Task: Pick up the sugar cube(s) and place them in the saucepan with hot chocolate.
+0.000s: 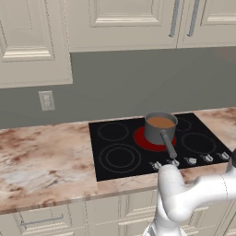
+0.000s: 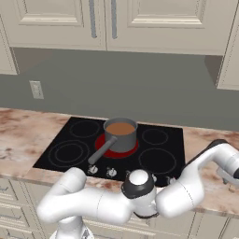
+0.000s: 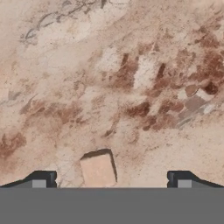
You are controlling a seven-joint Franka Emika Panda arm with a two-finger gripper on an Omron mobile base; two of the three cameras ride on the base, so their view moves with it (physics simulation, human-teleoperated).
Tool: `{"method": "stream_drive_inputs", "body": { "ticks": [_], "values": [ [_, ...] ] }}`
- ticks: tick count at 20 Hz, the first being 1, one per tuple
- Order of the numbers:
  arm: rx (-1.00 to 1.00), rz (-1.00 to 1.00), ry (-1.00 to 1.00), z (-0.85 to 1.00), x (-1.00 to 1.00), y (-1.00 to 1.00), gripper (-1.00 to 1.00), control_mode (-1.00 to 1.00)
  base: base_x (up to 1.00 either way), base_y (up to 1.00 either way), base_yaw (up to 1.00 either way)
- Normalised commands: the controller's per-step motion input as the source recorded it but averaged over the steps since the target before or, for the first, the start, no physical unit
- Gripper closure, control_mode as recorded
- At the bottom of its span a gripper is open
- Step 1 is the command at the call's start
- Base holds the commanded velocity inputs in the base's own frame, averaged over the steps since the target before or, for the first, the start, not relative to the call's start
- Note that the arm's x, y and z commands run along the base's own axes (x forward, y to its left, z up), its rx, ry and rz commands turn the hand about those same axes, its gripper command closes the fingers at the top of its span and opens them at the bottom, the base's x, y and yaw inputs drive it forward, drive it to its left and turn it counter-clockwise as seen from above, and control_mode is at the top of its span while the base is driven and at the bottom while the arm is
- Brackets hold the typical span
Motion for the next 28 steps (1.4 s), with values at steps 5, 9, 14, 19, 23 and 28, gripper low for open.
{"method": "stream_drive_inputs", "body": {
  "ticks": [5, 9, 14, 19, 23, 28],
  "values": [
    [0.01, 0.12, 0.00, -0.02, 0.00, 0.08, -1.00, -1.00, 0.00, 0.00, 0.00],
    [0.00, 0.12, 0.00, -0.12, 0.00, 0.06, -1.00, -1.00, 0.00, 0.00, 0.00],
    [0.00, 0.09, 0.00, -0.12, 0.00, 0.04, -1.00, -1.00, 0.00, 0.00, 0.00],
    [0.00, 0.09, 0.01, -0.11, 0.04, 0.00, -1.00, -1.00, 0.00, 0.00, 0.00],
    [0.00, 0.08, 0.00, -0.14, 0.06, 0.00, -1.00, -1.00, 0.00, 0.00, 0.00],
    [0.01, 0.07, 0.00, -0.10, 0.09, 0.00, -1.00, -1.00, 0.00, 0.00, 0.00]
  ]
}}
